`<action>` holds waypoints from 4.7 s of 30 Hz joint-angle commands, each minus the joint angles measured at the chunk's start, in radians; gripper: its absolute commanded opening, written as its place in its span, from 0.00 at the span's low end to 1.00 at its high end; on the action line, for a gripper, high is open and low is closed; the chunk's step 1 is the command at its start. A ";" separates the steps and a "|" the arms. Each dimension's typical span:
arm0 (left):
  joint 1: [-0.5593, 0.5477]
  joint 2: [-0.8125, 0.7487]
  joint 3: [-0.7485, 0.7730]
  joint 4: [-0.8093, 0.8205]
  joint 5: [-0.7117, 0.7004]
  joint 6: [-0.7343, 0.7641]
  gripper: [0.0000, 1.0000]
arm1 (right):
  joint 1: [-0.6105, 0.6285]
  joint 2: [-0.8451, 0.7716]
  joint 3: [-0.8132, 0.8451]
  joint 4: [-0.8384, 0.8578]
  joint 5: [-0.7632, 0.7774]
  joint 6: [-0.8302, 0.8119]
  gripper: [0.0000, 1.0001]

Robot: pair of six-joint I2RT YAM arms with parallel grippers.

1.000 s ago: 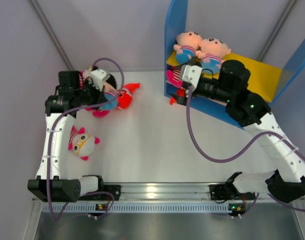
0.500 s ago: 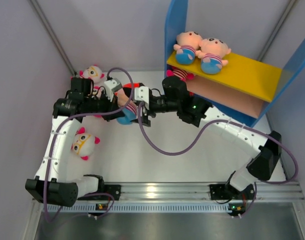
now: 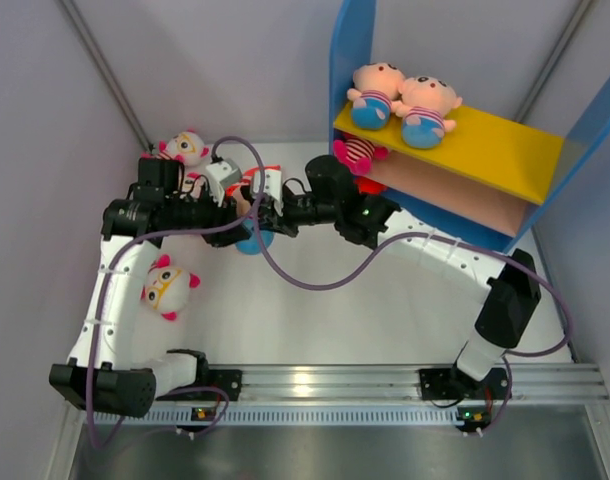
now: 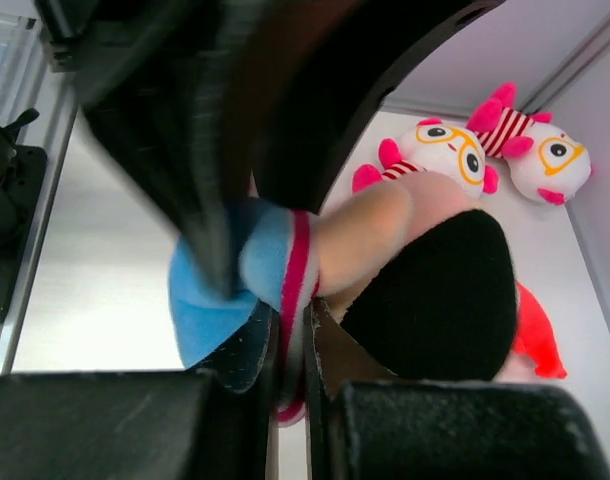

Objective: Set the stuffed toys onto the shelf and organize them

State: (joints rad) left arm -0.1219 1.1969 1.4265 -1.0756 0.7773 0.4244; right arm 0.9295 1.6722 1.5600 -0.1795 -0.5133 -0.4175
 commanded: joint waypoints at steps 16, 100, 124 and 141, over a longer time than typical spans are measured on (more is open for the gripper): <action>-0.009 -0.034 0.155 -0.017 -0.385 -0.056 0.99 | -0.460 -0.494 -0.054 0.170 0.028 0.290 0.00; -0.009 -0.031 0.097 -0.026 -0.320 -0.050 0.99 | -1.216 -0.637 -0.376 -0.070 0.317 0.571 0.66; -0.009 -0.008 -0.001 -0.027 -0.424 -0.053 0.99 | -1.046 -0.433 -0.026 -0.364 0.163 0.272 0.69; -0.009 -0.003 -0.003 -0.027 -0.427 -0.039 0.99 | -1.094 -0.393 -0.089 -0.271 0.173 0.232 0.67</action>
State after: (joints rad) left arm -0.1265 1.1961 1.4242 -1.1076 0.3527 0.3866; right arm -0.1490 1.2644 1.4509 -0.4870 -0.3004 -0.1474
